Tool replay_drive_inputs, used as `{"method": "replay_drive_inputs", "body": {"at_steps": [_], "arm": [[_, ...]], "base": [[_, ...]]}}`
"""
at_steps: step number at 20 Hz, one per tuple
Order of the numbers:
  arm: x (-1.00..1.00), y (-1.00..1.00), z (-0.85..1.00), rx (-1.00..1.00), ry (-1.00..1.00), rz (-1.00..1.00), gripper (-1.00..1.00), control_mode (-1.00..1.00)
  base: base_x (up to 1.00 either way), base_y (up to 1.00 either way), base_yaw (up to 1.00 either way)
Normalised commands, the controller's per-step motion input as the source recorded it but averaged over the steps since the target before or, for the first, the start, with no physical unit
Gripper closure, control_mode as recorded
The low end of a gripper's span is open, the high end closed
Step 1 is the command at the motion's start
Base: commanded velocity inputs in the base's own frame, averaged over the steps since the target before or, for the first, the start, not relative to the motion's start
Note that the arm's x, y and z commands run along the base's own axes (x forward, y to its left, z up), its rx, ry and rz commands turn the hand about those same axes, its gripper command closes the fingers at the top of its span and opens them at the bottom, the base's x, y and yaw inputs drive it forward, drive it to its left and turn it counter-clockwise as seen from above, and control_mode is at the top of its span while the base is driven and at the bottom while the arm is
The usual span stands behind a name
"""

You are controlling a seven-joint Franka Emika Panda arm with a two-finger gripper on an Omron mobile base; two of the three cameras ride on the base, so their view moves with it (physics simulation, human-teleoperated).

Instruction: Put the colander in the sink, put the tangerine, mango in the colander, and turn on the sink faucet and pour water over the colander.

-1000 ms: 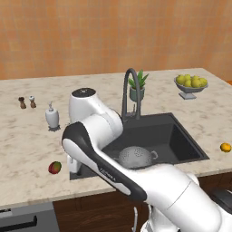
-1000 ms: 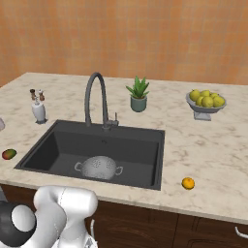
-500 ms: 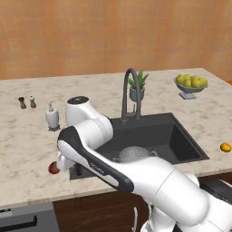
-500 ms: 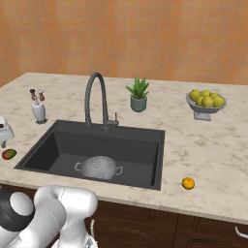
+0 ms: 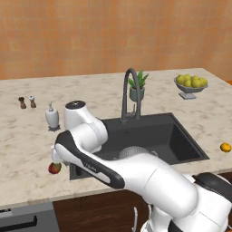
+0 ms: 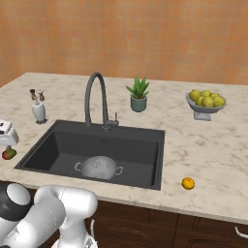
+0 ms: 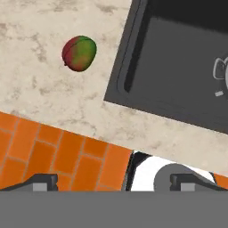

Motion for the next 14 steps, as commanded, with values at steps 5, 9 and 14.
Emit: {"method": "replay_drive_inputs", "body": {"at_steps": [5,9,14], "arm": [[0.24,0.27,-0.06,0.07,0.0,-0.43,-1.0,-1.0],[0.24,0.29,-0.22,0.01,0.04,-0.35,-1.0,-1.0],[0.3,0.18,-0.25,0.0,0.11,-0.27,-1.0,-1.0]], "base": [[0.0,0.0,0.0],[0.0,0.0,0.0],[0.0,0.0,0.0]]}}
